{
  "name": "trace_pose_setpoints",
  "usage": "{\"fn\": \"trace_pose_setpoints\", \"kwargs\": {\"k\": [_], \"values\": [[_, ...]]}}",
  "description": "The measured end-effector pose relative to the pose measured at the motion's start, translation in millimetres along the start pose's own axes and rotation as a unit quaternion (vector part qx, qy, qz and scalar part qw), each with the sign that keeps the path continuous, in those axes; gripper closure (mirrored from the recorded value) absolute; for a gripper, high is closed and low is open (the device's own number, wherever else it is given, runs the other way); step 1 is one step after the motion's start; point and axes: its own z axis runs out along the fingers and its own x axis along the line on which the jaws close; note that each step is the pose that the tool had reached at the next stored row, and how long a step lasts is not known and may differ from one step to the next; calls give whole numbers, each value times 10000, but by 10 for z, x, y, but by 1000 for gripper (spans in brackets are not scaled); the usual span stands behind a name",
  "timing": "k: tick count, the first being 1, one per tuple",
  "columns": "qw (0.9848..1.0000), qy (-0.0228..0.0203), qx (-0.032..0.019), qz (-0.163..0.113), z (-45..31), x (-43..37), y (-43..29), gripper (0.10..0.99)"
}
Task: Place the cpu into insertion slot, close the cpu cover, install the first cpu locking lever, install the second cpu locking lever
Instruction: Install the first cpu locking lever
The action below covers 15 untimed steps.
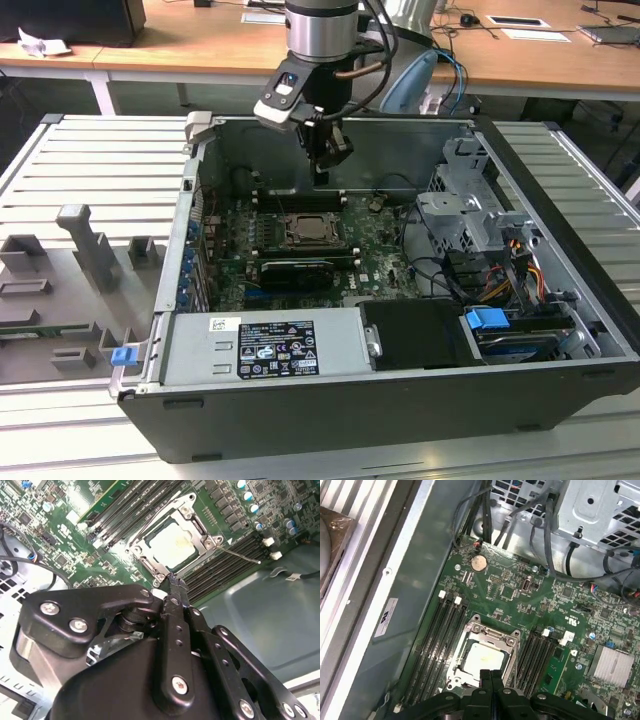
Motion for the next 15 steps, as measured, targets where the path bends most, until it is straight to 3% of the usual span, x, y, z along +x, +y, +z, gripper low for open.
{"fn": "trace_pose_setpoints", "kwargs": {"k": [8,10,15], "values": [[9994,16,-13,-346,0,0,0,980],[9984,27,-22,-562,0,-4,-3,980],[9978,31,-25,-658,0,-10,-12,980]]}}
